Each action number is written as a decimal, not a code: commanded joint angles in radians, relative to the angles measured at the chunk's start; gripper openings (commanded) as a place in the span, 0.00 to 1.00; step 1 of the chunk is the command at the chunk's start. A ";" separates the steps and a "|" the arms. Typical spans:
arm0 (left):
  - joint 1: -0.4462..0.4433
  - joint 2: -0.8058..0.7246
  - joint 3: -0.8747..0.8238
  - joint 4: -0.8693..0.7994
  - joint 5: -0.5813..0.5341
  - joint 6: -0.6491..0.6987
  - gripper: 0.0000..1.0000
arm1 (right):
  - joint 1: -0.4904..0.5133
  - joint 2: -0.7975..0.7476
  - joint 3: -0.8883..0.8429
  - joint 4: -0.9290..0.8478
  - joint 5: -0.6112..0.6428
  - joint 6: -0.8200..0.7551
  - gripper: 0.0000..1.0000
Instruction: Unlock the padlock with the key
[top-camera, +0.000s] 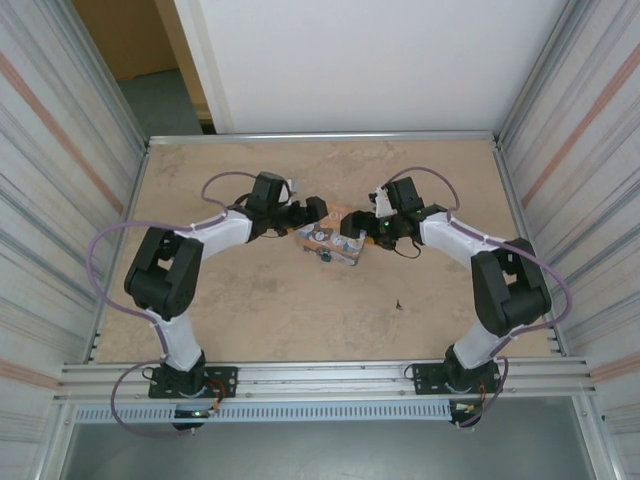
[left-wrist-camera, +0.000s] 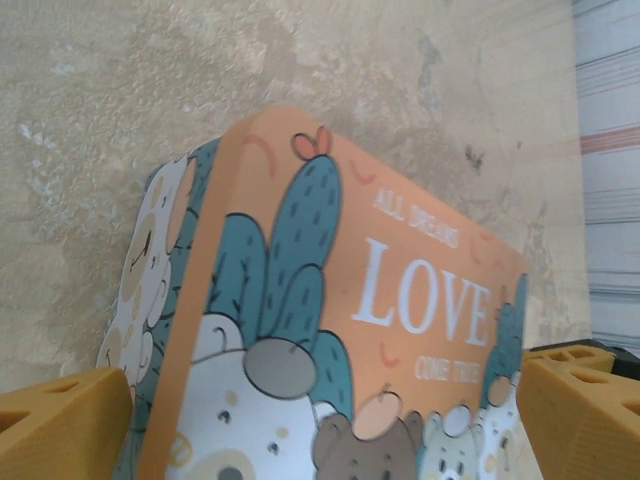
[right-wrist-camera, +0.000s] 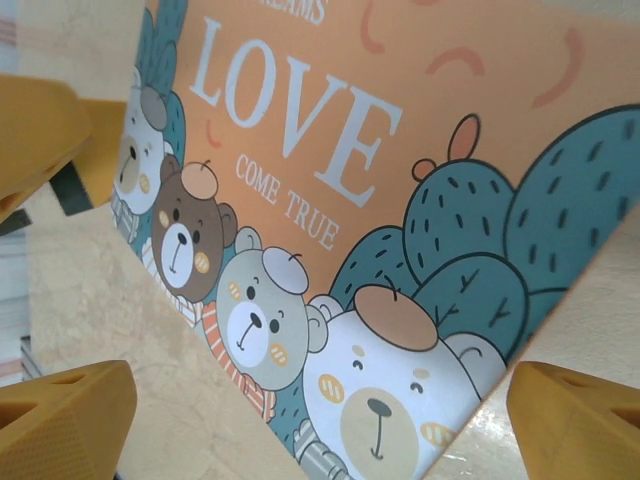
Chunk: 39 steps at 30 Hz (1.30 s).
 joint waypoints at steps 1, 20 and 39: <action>0.033 -0.090 -0.007 -0.034 0.015 0.044 0.99 | -0.022 -0.098 0.018 -0.080 0.104 -0.045 0.99; 0.054 -0.713 -0.395 -0.213 -0.103 0.055 0.99 | -0.061 -0.551 -0.150 -0.628 0.367 0.022 0.78; 0.022 -0.960 -0.591 -0.283 -0.136 -0.052 0.99 | 0.129 -0.452 -0.304 -0.648 0.427 0.139 0.45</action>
